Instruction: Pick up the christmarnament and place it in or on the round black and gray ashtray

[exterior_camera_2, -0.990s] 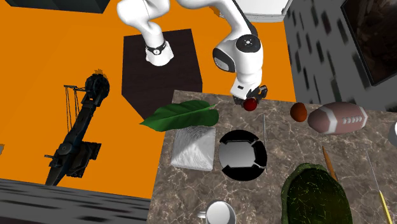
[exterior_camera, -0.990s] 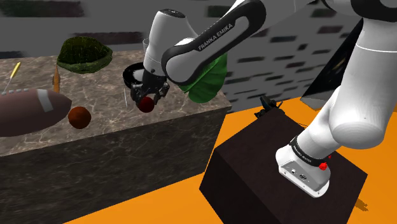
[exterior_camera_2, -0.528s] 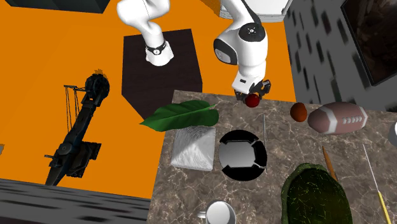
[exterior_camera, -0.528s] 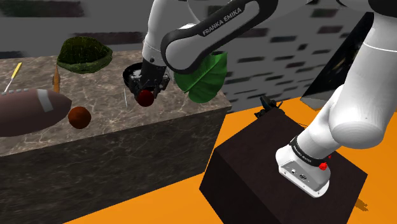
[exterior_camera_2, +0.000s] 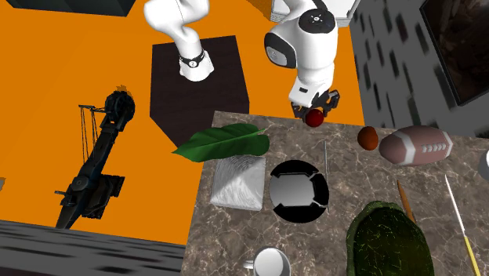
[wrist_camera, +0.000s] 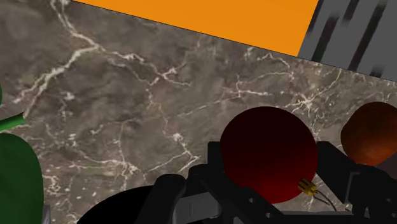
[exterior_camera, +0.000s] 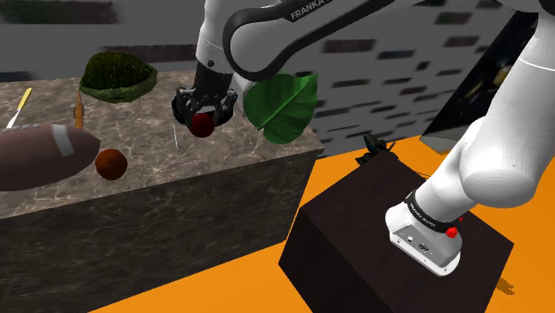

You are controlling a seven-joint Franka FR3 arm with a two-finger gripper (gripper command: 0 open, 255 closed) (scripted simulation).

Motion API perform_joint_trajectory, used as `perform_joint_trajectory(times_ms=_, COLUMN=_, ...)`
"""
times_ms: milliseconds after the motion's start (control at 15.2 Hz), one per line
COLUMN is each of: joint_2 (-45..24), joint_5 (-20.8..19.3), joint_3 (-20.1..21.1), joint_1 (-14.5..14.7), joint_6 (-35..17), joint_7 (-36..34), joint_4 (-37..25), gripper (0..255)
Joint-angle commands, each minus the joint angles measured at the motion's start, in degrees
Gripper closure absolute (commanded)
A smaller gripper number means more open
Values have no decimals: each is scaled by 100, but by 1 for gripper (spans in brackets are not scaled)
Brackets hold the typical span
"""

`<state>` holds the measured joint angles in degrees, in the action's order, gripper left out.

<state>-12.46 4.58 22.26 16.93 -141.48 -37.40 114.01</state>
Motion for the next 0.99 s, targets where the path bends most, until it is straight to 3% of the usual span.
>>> perform_joint_trajectory(times_ms=0, joint_2=59, joint_5=15, joint_3=6, joint_1=-6, joint_6=145, joint_7=-4, joint_4=-89, gripper=255)
perform_joint_trajectory(times_ms=330, joint_2=-82, joint_5=17, joint_3=-68, joint_1=-124, joint_6=439, joint_7=186, joint_4=-493, gripper=255)
perform_joint_trajectory(times_ms=924, joint_2=-1358, joint_5=-151, joint_3=-386, joint_1=-499, joint_6=1108, joint_7=902, joint_4=-2284, gripper=255)
